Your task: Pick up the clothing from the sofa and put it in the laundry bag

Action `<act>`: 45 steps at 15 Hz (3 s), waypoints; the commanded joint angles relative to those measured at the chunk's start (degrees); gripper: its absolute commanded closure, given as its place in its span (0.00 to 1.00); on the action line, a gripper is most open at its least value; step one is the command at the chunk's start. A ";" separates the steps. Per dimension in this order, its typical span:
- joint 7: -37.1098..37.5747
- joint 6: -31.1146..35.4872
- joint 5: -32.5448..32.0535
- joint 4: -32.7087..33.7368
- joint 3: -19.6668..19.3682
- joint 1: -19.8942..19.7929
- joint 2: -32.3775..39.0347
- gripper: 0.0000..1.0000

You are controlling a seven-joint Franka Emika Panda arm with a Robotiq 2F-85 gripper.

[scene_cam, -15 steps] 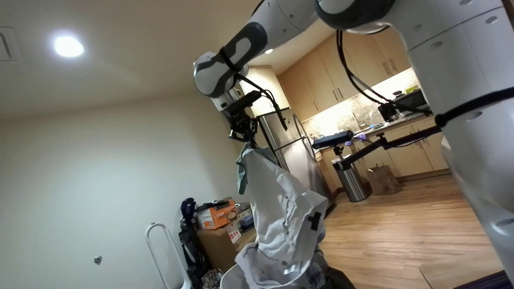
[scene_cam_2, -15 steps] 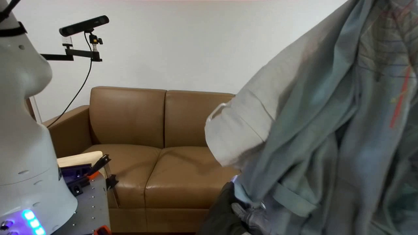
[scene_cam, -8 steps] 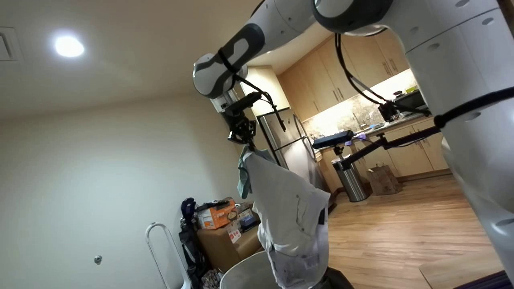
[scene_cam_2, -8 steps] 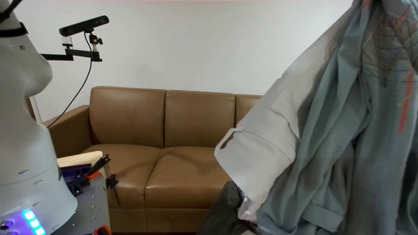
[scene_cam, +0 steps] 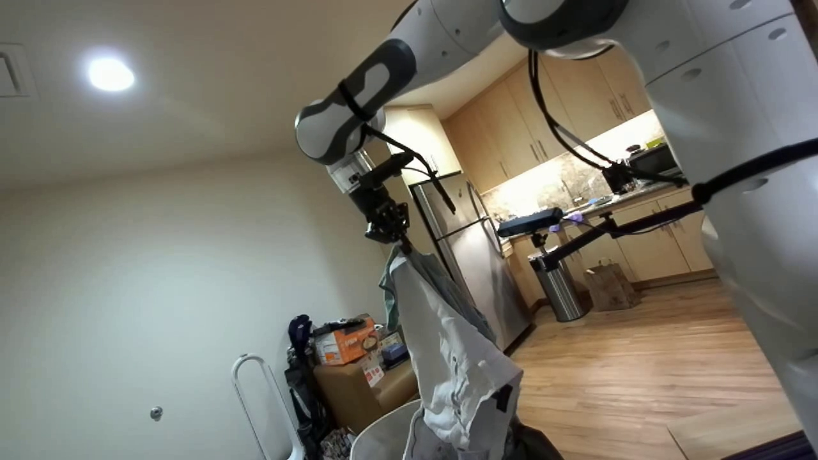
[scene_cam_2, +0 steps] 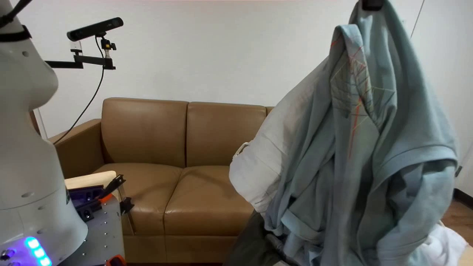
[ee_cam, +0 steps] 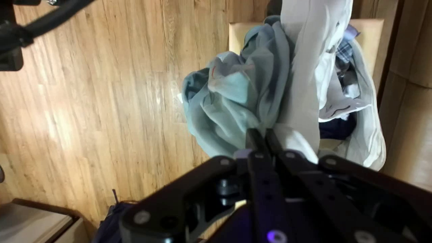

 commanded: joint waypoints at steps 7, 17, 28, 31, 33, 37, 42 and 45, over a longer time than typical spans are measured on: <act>-1.26 1.31 0.54 -3.86 0.55 0.21 0.38 0.98; -1.36 4.35 0.68 -12.63 2.16 1.44 7.77 0.99; 4.98 15.33 1.80 -14.24 2.90 2.23 11.62 0.98; 9.40 21.04 -0.05 -13.97 3.73 4.02 15.48 0.98; 7.73 17.76 2.58 -12.29 4.27 4.60 18.90 0.98; 7.61 19.02 1.20 -13.45 4.01 5.21 19.09 0.96; 1.34 24.38 11.29 -10.13 5.07 2.20 24.85 0.98; 0.33 17.08 15.27 -2.79 4.46 0.96 35.14 0.98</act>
